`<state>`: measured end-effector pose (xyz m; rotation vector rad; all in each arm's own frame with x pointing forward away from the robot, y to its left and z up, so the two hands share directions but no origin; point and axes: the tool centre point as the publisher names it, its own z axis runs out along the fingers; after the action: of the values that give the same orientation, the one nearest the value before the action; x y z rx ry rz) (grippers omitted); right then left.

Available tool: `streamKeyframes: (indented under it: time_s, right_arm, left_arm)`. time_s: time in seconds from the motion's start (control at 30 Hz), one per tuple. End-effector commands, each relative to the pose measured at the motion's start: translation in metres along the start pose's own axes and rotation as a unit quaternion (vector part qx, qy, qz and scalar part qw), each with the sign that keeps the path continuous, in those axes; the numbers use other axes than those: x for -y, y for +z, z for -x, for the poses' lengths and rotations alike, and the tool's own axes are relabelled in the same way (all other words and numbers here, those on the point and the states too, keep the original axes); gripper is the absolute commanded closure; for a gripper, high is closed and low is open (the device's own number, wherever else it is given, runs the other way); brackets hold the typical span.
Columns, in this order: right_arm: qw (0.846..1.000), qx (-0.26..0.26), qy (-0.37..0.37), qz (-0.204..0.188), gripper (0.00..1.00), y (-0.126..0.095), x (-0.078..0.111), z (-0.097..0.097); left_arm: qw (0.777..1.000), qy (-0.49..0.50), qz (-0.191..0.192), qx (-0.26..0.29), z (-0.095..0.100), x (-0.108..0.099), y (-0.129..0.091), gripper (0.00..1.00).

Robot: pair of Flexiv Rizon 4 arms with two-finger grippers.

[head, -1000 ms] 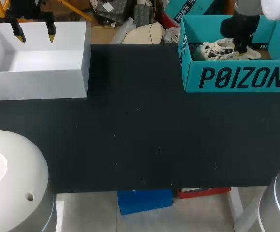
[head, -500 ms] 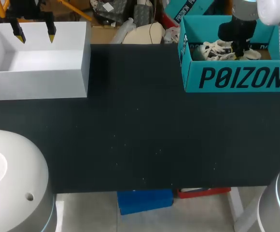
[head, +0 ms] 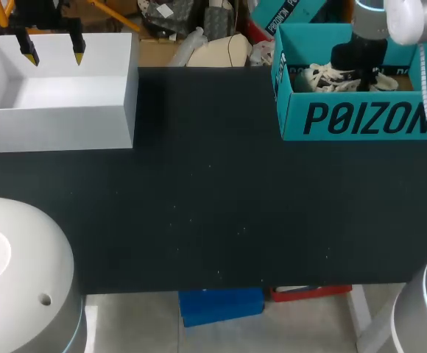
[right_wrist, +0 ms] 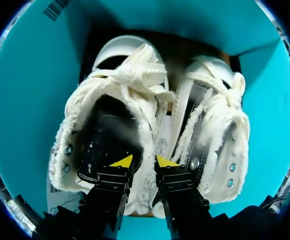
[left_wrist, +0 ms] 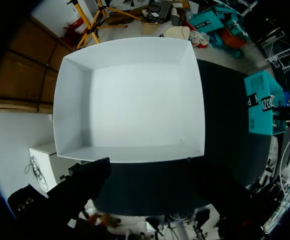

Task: Take the shoe out of the shoebox, open the shoe tongue, remove and reinsert the insole, then place the shoe into the shoebox

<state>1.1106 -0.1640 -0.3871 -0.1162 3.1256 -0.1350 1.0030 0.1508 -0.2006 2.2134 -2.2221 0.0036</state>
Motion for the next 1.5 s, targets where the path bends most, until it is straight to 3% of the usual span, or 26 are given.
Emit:
streamKeyframes:
  time_s: [0.03,0.27,0.3,0.37,0.67,1.07,1.4,1.5]
  right_arm:
    - [1.0,-0.009,0.002,-0.001,0.75,0.01,-0.002,0.005]
    - [1.0,-0.014,0.015,-0.004,0.76,0.021,-0.004,0.002]
    - [1.0,-0.013,0.017,-0.01,0.81,0.022,-0.004,0.002]
    - [1.0,-0.002,0.017,-0.02,1.0,0.022,-0.004,0.002]
    - [0.999,0.003,0.021,-0.034,1.0,-0.003,0.006,-0.003]
    - [0.998,0.027,0.022,-0.052,1.0,-0.081,0.018,0.0]
    - [0.991,0.069,0.045,-0.106,1.0,-0.175,0.024,-0.005]
    - [0.989,0.083,0.074,-0.094,1.0,-0.203,0.015,-0.013]
  left_arm:
    - [1.0,-0.001,0.001,0.002,-0.001,-0.001,0.0,0.0]
    - [1.0,-0.001,0.001,0.002,-0.001,-0.001,0.0,0.0]
    - [1.0,-0.001,0.001,0.002,-0.001,-0.001,0.0,0.0]
    - [1.0,-0.001,0.001,0.002,-0.001,-0.001,0.0,0.0]
    - [1.0,-0.001,0.001,0.002,-0.001,-0.001,0.0,0.0]
    - [1.0,-0.001,0.001,0.002,-0.001,-0.001,0.0,0.0]
    - [1.0,-0.001,0.001,0.002,-0.001,-0.001,0.0,0.0]
    - [1.0,-0.001,0.001,0.002,-0.001,-0.001,0.0,0.0]
